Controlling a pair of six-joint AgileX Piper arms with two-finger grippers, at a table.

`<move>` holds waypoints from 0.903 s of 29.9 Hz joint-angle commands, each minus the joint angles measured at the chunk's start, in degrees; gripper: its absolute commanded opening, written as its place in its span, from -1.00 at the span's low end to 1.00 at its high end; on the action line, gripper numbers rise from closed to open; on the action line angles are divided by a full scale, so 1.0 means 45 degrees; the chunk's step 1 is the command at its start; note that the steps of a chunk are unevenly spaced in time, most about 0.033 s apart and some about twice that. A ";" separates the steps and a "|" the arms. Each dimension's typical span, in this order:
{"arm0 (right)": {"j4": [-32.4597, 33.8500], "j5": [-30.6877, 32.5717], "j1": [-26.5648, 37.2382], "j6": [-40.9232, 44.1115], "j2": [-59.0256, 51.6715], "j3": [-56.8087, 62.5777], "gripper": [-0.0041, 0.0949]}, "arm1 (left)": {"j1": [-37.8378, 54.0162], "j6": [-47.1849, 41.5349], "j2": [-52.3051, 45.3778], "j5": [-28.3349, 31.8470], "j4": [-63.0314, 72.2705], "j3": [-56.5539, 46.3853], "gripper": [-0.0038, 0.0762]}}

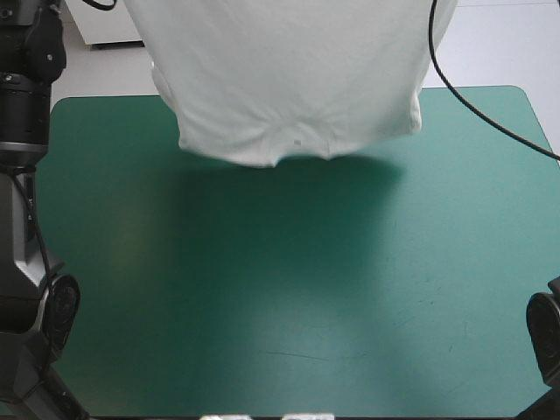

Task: Fold the cloth

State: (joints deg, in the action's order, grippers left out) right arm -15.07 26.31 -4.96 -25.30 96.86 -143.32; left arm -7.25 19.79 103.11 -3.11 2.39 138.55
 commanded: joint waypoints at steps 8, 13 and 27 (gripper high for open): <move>-0.0740 0.3612 0.0504 0.0085 0.0137 -0.0436 -0.95 | 0.0107 -0.1265 -0.0389 -0.6707 0.0372 0.1095 -0.93; -0.0740 0.6835 0.0504 0.0947 0.1126 -0.0436 -0.95 | 0.0107 -0.1829 0.0270 -1.1380 0.0393 0.0352 -0.93; -0.0771 0.9813 0.0451 0.1717 0.0290 0.5713 -0.94 | 0.0107 -0.1039 0.0313 -1.5132 0.1269 -0.5612 -0.93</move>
State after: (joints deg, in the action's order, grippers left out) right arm -17.69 71.54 -3.24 -16.79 103.17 -123.19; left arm -6.78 14.69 108.52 -71.71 5.92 115.96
